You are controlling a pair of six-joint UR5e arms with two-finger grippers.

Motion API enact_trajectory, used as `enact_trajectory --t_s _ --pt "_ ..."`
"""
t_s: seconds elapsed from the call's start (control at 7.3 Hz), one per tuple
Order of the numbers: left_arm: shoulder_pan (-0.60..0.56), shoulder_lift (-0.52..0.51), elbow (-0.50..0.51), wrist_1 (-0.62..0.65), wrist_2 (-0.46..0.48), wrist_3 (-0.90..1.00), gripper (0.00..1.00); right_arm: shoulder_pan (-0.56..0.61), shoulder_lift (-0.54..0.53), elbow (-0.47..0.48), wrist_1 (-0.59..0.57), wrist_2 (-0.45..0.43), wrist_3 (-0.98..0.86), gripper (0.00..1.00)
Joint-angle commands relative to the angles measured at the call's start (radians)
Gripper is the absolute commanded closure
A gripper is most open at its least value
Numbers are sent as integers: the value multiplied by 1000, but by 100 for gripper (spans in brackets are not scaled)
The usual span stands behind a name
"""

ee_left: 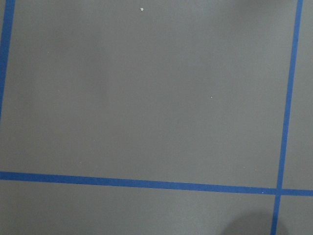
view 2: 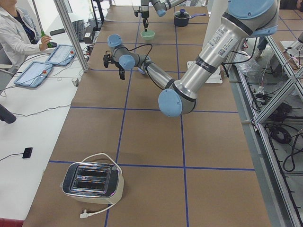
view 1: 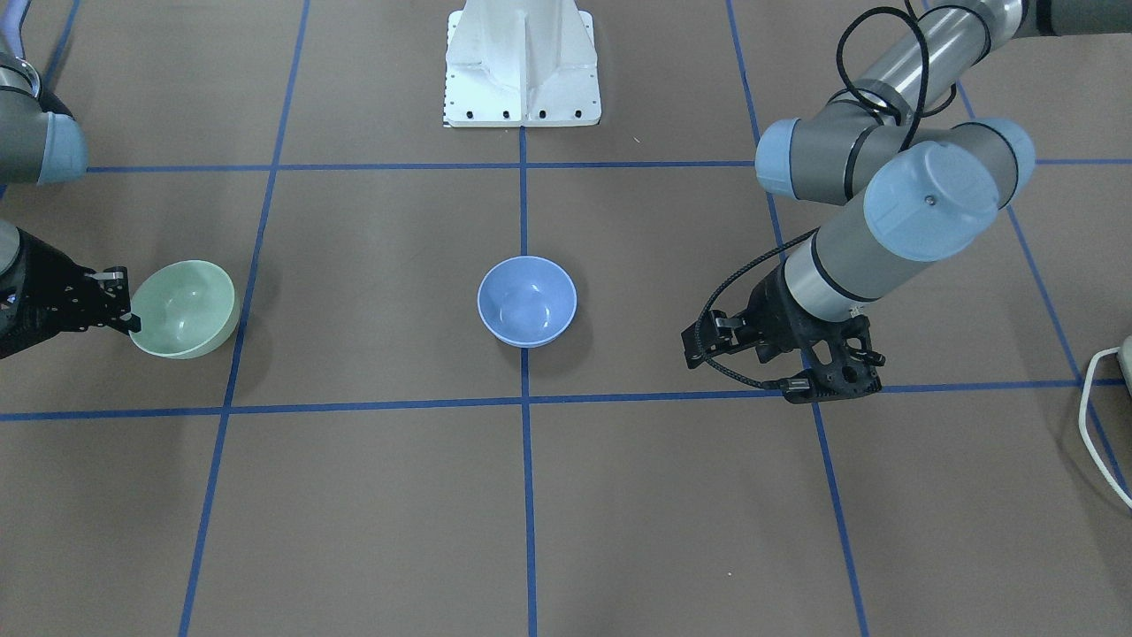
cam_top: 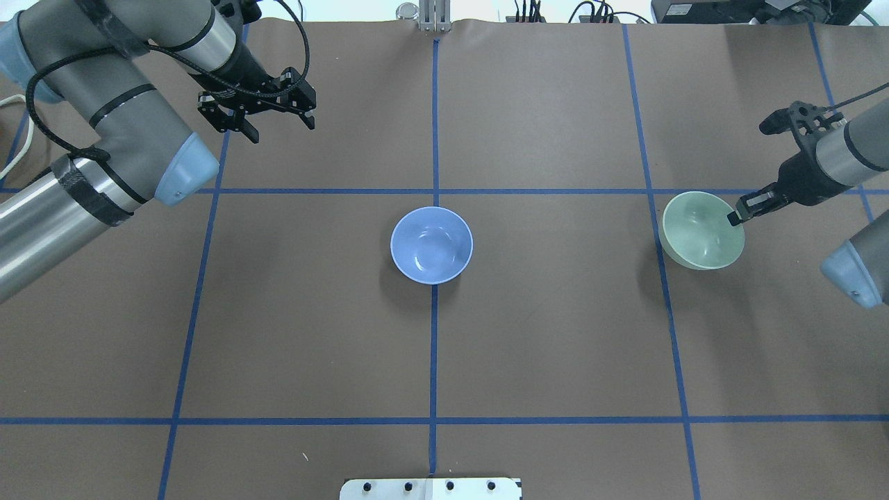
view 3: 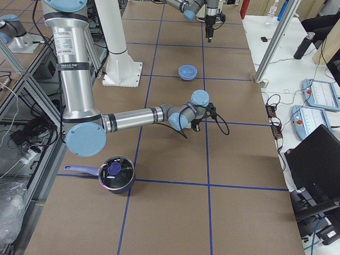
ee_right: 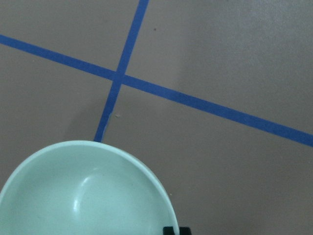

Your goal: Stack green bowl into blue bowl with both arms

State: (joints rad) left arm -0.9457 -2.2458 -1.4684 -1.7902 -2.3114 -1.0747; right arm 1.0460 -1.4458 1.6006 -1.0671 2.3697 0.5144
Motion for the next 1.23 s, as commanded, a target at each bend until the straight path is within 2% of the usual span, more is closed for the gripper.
enact_trajectory --t_s 0.0,0.55,1.1 --pt "-20 29 -10 -1 -9 45 2 -18 100 4 -20 2 157 88" --pt "-79 100 -21 -1 -14 189 2 -81 310 39 -270 -33 241 88" --pt "-102 149 -24 -3 -11 269 2 -194 462 42 -306 -107 471 87"
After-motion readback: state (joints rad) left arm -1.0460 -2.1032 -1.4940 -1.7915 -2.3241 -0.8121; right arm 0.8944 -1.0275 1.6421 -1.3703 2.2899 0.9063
